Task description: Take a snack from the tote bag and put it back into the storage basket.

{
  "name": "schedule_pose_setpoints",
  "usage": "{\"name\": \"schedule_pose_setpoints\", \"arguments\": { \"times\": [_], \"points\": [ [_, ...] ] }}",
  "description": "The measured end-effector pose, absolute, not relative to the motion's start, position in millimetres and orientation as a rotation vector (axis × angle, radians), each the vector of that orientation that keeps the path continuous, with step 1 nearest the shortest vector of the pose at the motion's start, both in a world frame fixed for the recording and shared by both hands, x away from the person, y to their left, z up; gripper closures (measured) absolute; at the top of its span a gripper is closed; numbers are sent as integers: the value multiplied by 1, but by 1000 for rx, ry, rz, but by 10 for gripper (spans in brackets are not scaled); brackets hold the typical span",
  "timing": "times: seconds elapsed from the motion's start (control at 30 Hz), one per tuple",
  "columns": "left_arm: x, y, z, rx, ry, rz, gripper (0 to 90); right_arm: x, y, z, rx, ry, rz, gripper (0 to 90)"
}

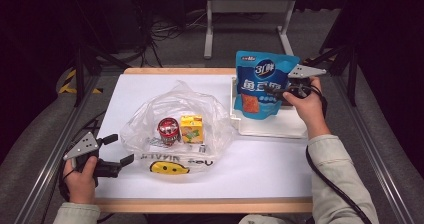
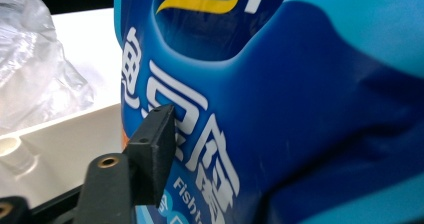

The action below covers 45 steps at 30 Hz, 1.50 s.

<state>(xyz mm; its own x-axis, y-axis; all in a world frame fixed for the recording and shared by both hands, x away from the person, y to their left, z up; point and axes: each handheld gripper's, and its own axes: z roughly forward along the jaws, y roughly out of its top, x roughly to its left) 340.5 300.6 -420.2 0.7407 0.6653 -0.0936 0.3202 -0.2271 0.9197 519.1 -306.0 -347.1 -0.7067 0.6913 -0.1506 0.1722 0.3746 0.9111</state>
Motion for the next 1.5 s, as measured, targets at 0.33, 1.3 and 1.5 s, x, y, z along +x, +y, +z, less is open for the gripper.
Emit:
{"name": "schedule_pose_setpoints", "arguments": {
  "times": [0.33,1.3,1.5],
  "points": [
    [342,300,-420,1827,764,388,24,511,-305,-342,778,2091,1369,213],
    [354,290,-419,1846,733,362,24,442,-325,-315,892,2057,1337,182],
    [353,291,-418,1855,727,365,23,426,-320,-310,922,2051,1312,195]
  ]
}}
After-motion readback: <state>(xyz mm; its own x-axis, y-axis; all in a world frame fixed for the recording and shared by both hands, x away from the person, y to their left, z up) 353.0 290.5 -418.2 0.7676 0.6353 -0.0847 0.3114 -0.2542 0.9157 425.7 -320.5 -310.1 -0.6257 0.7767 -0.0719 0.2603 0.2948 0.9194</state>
